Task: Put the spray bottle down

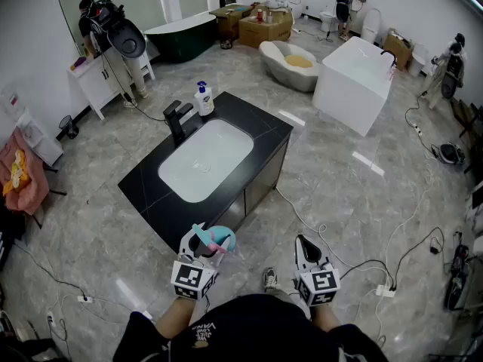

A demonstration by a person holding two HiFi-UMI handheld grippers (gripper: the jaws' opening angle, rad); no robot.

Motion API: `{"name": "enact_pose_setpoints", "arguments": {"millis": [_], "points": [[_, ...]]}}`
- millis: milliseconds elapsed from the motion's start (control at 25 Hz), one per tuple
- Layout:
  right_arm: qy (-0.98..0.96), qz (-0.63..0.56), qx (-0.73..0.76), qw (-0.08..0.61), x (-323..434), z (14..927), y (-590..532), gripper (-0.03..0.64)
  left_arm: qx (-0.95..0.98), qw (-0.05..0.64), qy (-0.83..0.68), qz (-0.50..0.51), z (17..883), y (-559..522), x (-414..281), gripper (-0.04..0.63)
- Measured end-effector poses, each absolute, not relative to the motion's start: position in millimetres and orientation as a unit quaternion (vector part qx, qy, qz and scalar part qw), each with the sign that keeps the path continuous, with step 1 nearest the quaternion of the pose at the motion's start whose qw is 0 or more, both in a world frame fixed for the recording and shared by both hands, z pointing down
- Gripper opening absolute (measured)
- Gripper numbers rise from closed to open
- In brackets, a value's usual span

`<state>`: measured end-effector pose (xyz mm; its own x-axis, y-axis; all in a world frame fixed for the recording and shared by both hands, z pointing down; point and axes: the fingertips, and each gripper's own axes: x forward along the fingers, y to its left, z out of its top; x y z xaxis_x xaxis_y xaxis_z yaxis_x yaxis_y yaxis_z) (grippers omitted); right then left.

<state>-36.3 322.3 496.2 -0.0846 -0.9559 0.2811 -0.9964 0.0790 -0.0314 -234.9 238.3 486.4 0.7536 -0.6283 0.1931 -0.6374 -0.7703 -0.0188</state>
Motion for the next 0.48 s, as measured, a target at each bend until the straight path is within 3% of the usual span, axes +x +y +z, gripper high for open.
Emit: {"name": "enact_pose_setpoints", "arguments": {"millis": [480], "points": [[-0.742,0.108,0.654,0.095,-2,497,307,0.002,0.933,0.035,-0.34,0.113,496,228,-201,0.282]]}}
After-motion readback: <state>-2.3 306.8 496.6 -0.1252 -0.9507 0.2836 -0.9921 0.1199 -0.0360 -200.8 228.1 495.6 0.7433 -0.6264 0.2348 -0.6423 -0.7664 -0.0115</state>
